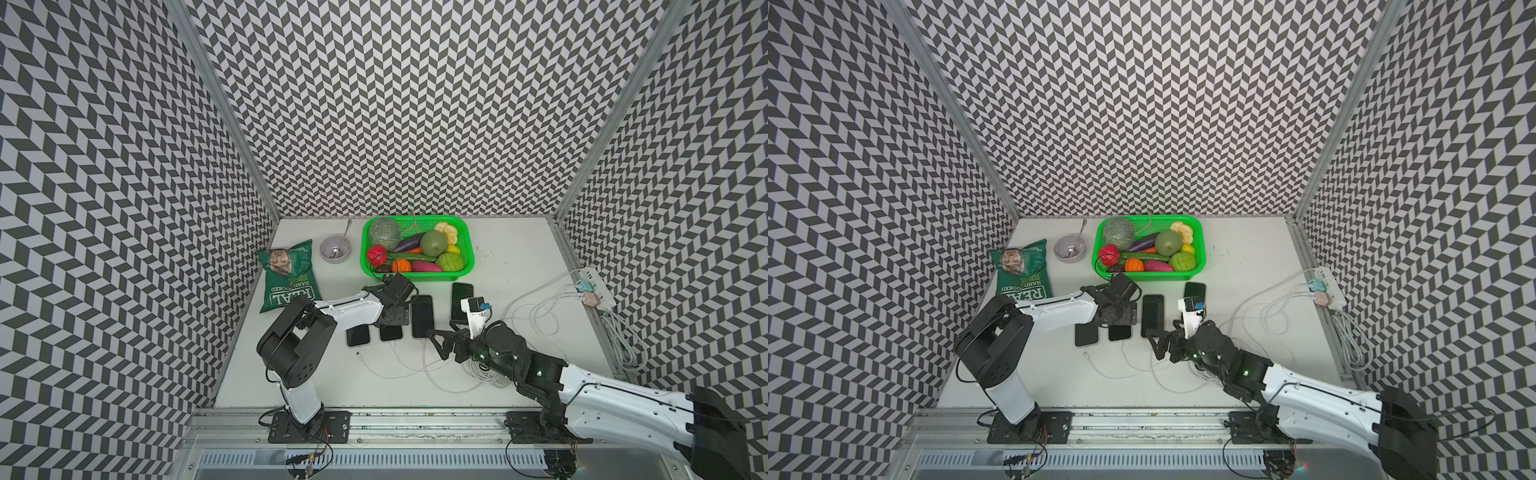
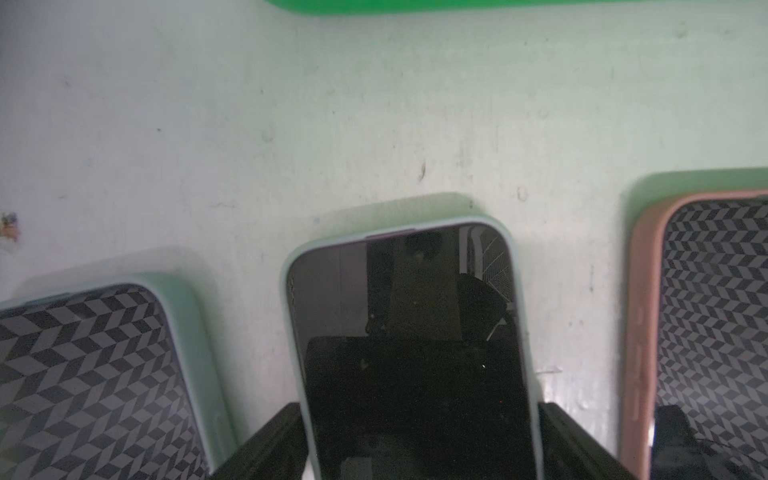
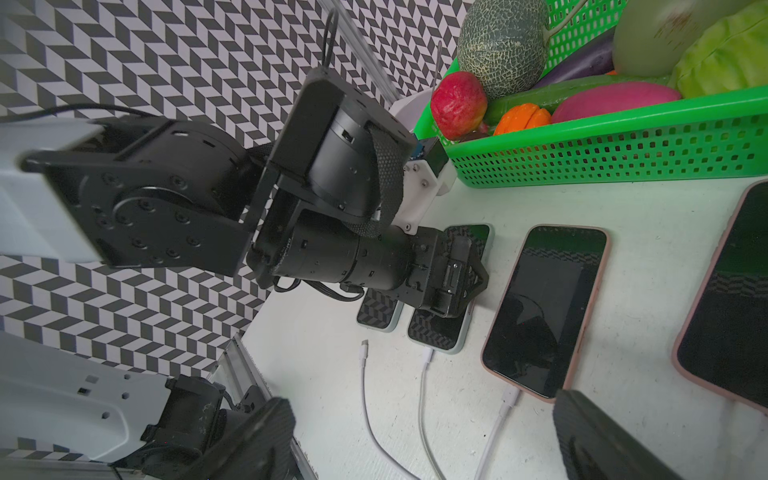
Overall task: Unplug the charging cable from the phone
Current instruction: Pick up the phone at the center of the board.
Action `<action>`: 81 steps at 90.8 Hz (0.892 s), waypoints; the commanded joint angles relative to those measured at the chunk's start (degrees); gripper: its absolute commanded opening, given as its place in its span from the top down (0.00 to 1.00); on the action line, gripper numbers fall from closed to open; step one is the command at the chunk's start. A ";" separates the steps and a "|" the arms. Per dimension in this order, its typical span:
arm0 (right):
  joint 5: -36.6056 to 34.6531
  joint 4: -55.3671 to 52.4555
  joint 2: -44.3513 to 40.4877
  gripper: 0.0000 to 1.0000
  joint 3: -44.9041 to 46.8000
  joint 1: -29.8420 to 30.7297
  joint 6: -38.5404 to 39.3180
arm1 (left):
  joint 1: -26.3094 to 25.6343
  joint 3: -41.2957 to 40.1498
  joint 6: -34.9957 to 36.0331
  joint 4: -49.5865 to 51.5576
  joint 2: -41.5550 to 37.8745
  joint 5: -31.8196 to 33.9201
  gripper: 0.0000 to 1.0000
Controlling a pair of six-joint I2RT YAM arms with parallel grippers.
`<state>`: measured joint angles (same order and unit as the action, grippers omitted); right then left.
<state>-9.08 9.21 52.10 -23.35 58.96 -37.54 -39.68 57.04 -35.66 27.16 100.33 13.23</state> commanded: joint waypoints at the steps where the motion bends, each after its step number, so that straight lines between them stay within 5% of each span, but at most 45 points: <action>1: 0.93 3.00 0.27 0.00 0.39 -0.45 0.21 | -0.22 -1.27 0.15 0.42 1.72 -1.72 0.22; 41: 9.05 8.92 4.82 0.00 1.76 -1.80 -2.43 | -0.19 -1.51 0.49 -0.80 1.01 -2.99 0.86; 57: 12.94 11.15 8.16 0.00 1.63 -2.05 -3.87 | -0.14 -1.93 0.59 -2.19 -0.48 -3.47 0.97; 81: 17.65 14.65 13.96 0.02 1.00 -2.21 -5.03 | -0.17 -1.66 1.24 -2.63 -2.95 -3.78 1.00</action>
<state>5.45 18.13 64.25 -21.80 57.08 -41.54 -39.66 55.94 -35.20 25.28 99.24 11.97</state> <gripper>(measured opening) 0.988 0.796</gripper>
